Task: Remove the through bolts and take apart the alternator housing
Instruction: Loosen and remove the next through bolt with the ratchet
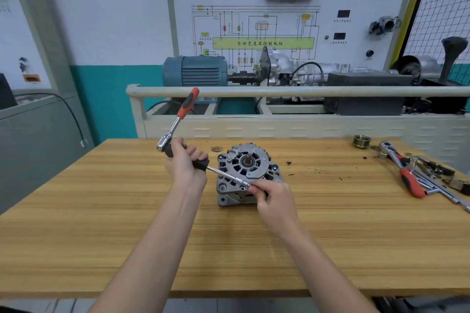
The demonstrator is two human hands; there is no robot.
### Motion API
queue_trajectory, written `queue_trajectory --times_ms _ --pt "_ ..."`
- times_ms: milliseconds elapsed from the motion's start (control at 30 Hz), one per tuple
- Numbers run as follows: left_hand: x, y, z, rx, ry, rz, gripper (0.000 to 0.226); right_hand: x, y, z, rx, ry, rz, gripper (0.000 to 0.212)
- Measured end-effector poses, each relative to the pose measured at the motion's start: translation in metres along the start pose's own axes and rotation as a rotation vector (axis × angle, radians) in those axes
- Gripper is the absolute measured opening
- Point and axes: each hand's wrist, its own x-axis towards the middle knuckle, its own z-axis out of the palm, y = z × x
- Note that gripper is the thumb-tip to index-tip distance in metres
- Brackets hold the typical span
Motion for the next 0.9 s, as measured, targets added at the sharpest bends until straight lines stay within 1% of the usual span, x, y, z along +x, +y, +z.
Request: queue_trajectory --times_ms 67,167,200,267,300,367,433,500,533,633,700,800,900 --pt "0.001 -0.002 -0.002 0.007 0.051 0.026 0.028 0.0 0.0 -0.001 0.019 -0.083 0.048 0.017" --pt "0.005 -0.004 -0.005 0.03 0.094 0.043 0.027 0.002 -0.002 -0.005 0.087 -0.191 0.134 0.025" --pt "0.006 -0.006 -0.006 0.034 0.101 0.041 0.026 0.001 -0.003 -0.004 0.056 -0.194 0.121 0.026" --pt "0.009 -0.009 -0.006 0.039 0.121 0.036 0.024 -0.002 -0.006 0.001 -0.1 -0.136 0.048 0.022" --pt "0.01 -0.01 -0.006 0.046 0.136 0.039 0.023 -0.004 -0.005 0.002 -0.129 -0.11 0.043 0.021" --pt "0.016 0.001 -0.008 0.072 0.179 0.08 0.022 -0.006 0.005 -0.004 -0.062 -0.115 0.14 0.019" --pt "0.031 0.022 -0.008 0.034 0.197 0.086 0.024 -0.011 0.021 -0.015 -0.056 -0.086 0.238 0.018" --pt "0.044 0.042 -0.008 -0.037 0.175 0.053 0.027 -0.015 0.031 -0.018 -0.078 -0.07 0.283 0.018" --pt "0.046 0.048 -0.008 -0.039 0.16 0.051 0.028 -0.016 0.032 -0.015 -0.082 -0.098 0.282 0.019" --pt "0.04 0.043 -0.007 0.003 0.111 0.047 0.028 -0.017 0.031 0.002 -0.099 -0.213 0.271 0.024" --pt "0.035 0.037 -0.009 0.033 0.099 0.043 0.029 -0.016 0.037 0.005 -0.094 -0.232 0.296 0.027" --pt "0.034 0.029 -0.018 0.069 0.109 0.026 0.03 -0.017 0.054 0.0 -0.122 -0.235 0.373 0.029" --pt "0.034 0.017 -0.031 0.066 0.124 -0.033 0.03 -0.012 0.076 -0.009 -0.222 -0.162 0.488 0.027"
